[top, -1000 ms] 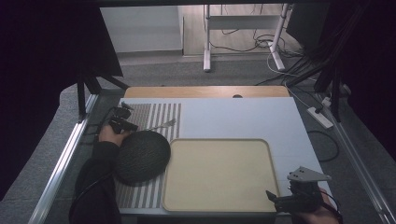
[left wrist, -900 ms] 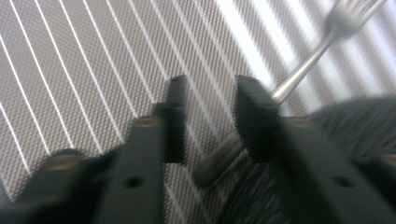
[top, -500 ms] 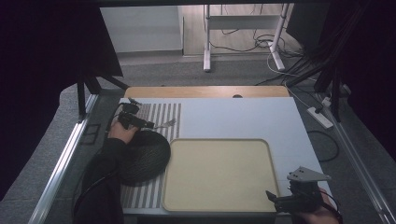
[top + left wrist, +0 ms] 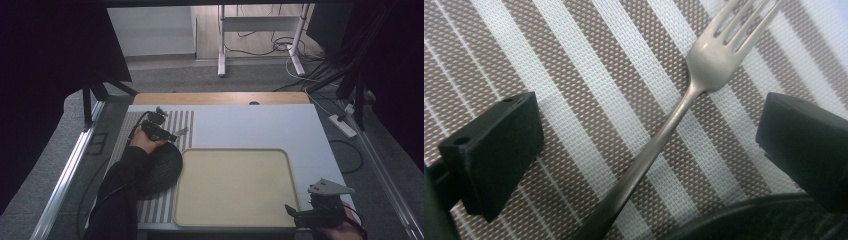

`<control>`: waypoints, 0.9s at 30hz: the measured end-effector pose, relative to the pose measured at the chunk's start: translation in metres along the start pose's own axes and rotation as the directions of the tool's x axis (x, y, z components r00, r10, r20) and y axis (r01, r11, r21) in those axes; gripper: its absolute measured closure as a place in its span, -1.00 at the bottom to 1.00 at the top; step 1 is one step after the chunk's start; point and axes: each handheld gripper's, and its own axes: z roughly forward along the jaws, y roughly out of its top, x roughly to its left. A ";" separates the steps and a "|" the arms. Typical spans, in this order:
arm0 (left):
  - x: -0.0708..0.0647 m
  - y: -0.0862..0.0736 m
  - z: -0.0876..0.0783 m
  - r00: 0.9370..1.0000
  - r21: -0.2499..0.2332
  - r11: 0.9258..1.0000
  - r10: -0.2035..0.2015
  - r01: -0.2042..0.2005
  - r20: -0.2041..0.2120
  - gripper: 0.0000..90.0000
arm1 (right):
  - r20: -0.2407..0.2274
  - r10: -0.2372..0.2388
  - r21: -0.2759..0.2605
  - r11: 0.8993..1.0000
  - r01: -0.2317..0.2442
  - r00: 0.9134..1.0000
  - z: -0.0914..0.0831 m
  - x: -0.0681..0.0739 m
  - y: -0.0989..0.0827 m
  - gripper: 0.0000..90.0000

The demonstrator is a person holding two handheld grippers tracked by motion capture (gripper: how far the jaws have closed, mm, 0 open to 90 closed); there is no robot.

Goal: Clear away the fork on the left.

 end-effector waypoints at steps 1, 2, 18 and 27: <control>-0.001 0.000 0.000 1.000 0.005 1.000 0.009 -0.009 -0.009 -1.00 | 0.000 0.000 0.000 1.000 0.000 1.000 0.000 0.000 0.000 -1.00; -0.002 0.000 0.001 0.999 0.012 1.000 0.020 -0.020 -0.027 -0.99 | 0.000 0.000 0.000 1.000 0.000 1.000 0.000 0.000 0.000 -1.00; 0.008 -0.014 -0.014 0.995 -0.071 0.992 0.099 -0.100 -0.028 0.71 | -0.001 -0.002 -0.001 1.000 0.002 1.000 0.000 0.000 0.000 -1.00; 0.013 -0.016 -0.016 0.987 -0.072 0.985 0.159 -0.157 0.013 0.90 | -0.001 -0.003 0.000 1.000 0.003 1.000 0.000 0.000 0.000 -1.00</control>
